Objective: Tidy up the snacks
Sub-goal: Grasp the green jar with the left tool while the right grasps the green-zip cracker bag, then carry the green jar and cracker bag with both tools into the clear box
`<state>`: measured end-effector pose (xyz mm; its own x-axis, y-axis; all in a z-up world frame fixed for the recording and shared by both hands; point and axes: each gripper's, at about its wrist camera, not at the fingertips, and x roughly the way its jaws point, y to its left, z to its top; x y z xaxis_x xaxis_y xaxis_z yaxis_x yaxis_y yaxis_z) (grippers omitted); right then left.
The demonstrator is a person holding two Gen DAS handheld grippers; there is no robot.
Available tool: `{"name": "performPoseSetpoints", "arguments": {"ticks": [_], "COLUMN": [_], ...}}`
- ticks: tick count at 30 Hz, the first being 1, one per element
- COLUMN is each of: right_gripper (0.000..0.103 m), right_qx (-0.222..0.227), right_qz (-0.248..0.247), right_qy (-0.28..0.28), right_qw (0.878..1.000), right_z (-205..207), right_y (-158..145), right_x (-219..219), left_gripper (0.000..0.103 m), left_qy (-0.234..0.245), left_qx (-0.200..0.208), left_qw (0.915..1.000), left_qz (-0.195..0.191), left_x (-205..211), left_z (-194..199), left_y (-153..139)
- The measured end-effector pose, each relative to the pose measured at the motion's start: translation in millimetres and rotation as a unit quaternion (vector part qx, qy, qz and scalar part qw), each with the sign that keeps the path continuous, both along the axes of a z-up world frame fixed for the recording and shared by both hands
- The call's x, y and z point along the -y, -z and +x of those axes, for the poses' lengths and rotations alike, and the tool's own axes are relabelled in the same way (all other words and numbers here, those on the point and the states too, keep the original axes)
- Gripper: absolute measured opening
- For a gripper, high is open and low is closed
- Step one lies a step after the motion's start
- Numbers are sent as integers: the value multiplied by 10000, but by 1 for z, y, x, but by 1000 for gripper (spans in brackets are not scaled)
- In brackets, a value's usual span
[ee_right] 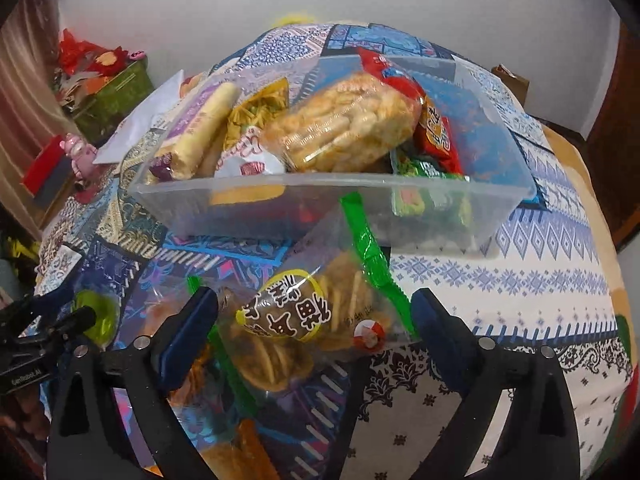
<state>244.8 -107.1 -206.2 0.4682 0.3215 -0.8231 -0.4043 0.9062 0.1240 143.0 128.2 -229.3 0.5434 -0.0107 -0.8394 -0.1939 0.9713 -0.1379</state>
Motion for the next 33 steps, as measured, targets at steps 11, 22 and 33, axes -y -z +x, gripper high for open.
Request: {"name": "performPoseSetpoints", "arguments": {"ticks": [11, 22, 33], "right_gripper": [102, 54, 50], "right_qx": [-379, -144, 399], "right_qz": [123, 150, 305], "right_qy": [122, -156, -158], "right_qw": [9991, 9997, 9986], "right_z": [16, -1, -17], "right_y": [17, 9, -26], "right_x": [-2, 6, 26], "left_gripper": [55, 50, 50], "left_qy": [3, -58, 36], "left_qx": [30, 237, 887], "left_qw": [9999, 9997, 9960], "left_qz": [-132, 3, 22], "left_x": [4, 5, 23], "left_z": [1, -7, 10], "left_y": [15, -6, -60]}}
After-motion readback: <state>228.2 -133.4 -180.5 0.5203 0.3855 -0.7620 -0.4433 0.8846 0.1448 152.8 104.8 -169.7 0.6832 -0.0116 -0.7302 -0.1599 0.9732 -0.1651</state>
